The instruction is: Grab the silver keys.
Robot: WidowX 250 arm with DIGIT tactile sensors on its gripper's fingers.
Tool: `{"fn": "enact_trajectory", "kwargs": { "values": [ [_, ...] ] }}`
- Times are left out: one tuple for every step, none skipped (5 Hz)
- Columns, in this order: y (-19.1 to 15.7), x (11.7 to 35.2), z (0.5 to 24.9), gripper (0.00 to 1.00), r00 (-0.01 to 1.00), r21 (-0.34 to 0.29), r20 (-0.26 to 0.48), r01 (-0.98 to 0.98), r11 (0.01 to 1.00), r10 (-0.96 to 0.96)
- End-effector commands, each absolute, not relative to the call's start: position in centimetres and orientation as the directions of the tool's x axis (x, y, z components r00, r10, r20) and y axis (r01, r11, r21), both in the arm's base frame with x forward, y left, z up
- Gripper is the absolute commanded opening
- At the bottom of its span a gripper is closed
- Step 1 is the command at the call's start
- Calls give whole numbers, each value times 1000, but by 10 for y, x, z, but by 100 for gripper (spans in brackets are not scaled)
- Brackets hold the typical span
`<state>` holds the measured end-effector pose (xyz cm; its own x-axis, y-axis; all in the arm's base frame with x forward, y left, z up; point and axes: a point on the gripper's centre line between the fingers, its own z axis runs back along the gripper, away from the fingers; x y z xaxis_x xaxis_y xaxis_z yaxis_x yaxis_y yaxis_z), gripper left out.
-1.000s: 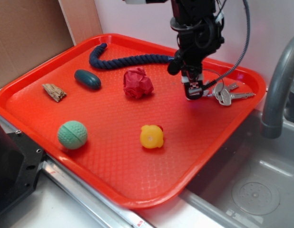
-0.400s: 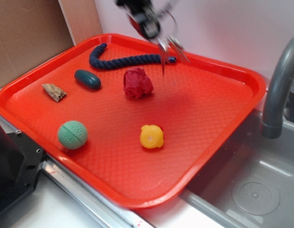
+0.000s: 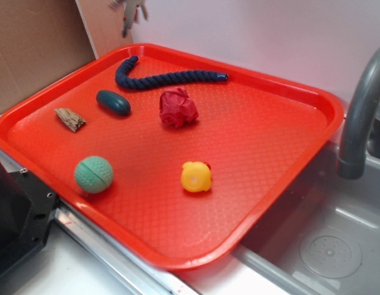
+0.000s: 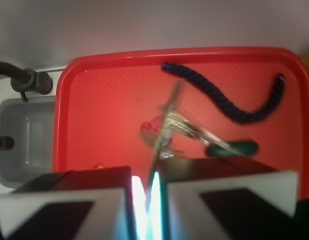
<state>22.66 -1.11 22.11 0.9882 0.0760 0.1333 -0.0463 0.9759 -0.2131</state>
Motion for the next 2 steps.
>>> {"fn": "enact_trajectory", "kwargs": {
  "values": [
    [-20, 218, 249, 0, 978, -187, 106, -158, 969, 180],
    [-23, 218, 247, 0, 975, -163, 87, -189, 968, 205]
  ]
}}
